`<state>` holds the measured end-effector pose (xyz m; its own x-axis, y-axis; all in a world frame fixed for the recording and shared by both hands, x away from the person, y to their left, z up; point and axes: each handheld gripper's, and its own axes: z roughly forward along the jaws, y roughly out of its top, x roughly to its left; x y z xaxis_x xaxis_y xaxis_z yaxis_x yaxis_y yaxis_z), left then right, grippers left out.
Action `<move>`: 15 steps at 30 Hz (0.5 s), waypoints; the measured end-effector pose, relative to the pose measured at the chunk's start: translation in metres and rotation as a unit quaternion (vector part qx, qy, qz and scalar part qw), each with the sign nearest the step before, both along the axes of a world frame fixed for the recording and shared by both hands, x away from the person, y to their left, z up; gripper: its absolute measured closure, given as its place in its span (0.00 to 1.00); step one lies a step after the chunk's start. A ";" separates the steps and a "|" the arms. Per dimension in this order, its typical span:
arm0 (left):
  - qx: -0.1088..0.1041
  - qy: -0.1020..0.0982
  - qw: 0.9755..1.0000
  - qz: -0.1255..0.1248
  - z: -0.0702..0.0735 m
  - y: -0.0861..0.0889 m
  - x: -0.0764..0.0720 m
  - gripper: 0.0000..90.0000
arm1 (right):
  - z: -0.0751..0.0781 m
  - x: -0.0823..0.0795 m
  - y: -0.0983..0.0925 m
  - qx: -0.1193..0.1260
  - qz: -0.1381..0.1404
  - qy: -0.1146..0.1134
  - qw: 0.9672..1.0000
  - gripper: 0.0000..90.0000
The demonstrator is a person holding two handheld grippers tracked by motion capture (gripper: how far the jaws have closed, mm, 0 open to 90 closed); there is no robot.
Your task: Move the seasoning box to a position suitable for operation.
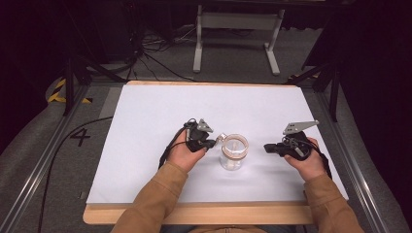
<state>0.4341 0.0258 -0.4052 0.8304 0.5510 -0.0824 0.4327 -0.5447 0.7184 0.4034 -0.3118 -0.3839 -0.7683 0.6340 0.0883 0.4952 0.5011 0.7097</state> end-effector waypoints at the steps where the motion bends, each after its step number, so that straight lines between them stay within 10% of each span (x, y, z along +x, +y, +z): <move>1: -0.002 0.000 1.000 0.000 0.000 -0.001 0.002 1.00 | 0.000 -0.003 -0.003 0.000 -0.005 0.000 1.000 1.00; 15: -0.021 0.001 1.000 -0.006 -0.006 -0.012 0.023 1.00 | -0.005 -0.026 -0.025 -0.001 -0.043 -0.011 0.999 1.00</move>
